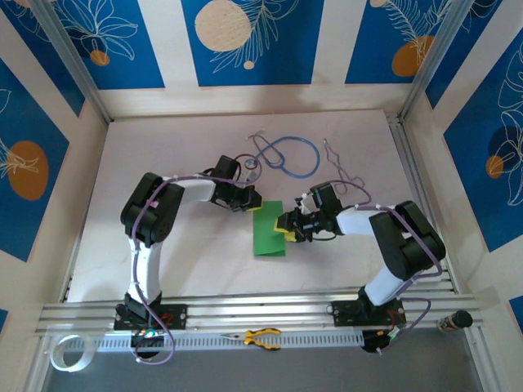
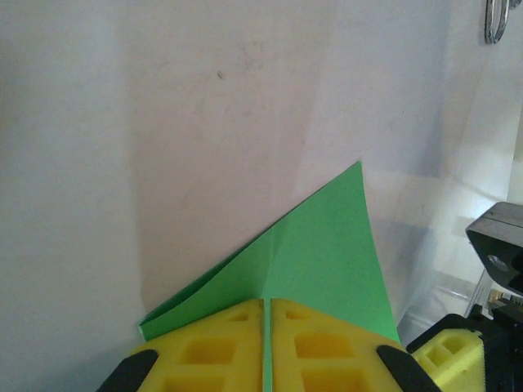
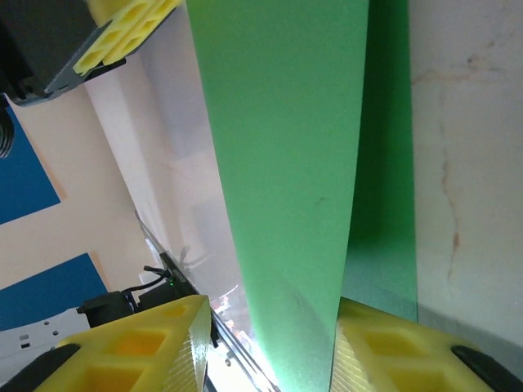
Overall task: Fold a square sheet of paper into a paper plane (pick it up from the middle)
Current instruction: Fold the triangle a second time at the center of the table.
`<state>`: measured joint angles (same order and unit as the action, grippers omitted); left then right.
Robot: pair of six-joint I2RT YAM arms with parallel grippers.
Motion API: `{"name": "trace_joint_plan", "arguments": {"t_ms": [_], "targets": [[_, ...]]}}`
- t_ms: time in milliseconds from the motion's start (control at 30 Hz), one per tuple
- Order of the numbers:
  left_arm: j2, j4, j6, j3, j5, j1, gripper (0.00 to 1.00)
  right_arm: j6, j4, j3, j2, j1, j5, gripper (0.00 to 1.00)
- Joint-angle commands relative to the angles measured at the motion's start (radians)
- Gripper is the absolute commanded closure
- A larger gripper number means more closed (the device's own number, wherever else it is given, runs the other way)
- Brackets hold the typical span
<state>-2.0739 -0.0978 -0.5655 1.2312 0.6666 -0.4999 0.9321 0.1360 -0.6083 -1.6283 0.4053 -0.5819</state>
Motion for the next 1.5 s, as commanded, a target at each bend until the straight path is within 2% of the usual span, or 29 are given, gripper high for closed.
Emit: {"name": "trace_joint_plan", "arguments": {"t_ms": [0, 100, 200, 267, 433, 667, 833, 933, 1133, 1267, 1467], "targets": [[-0.029, -0.020, 0.027, 0.031, 0.024, -0.003, 0.88, -0.022, 0.010, -0.019, -0.025, -0.010, -0.040, 0.62], [-0.027, -0.019, 0.032, 0.036, 0.025, -0.003, 0.87, -0.023, 0.014, -0.015, -0.035, -0.023, -0.036, 0.65], [-0.004, -0.017, 0.033, 0.039, 0.028, -0.003, 0.79, -0.024, 0.028, -0.011, -0.041, -0.031, -0.045, 0.71], [0.031, 0.000, 0.027, 0.033, 0.028, -0.005, 0.70, -0.025, 0.030, -0.010, -0.045, -0.034, -0.048, 0.74], [0.107, -0.008, 0.028, 0.032, 0.011, -0.005, 0.55, -0.025, 0.039, -0.011, -0.053, -0.035, -0.052, 0.80], [0.291, 0.039, 0.039, -0.090, -0.022, -0.019, 0.52, -0.022, 0.033, -0.018, -0.048, -0.036, -0.053, 0.90], [0.473, 0.118, 0.134, -0.272, -0.159, -0.076, 0.50, -0.011, 0.020, -0.032, -0.045, -0.034, -0.055, 0.92], [0.550, 0.209, 0.172, -0.383, -0.179, -0.122, 0.49, -0.002, 0.011, -0.038, -0.041, -0.034, -0.053, 0.92], [0.646, 0.138, 0.391, -0.481, -0.458, -0.328, 0.49, 0.008, -0.004, -0.043, -0.036, -0.033, -0.053, 0.92], [0.657, 0.098, 0.472, -0.496, -0.656, -0.449, 0.47, 0.011, -0.013, -0.041, -0.035, -0.034, -0.050, 0.92], [0.584, 0.047, 0.548, -0.455, -0.870, -0.602, 0.42, 0.017, -0.012, -0.044, -0.037, -0.032, -0.049, 0.92]]}}
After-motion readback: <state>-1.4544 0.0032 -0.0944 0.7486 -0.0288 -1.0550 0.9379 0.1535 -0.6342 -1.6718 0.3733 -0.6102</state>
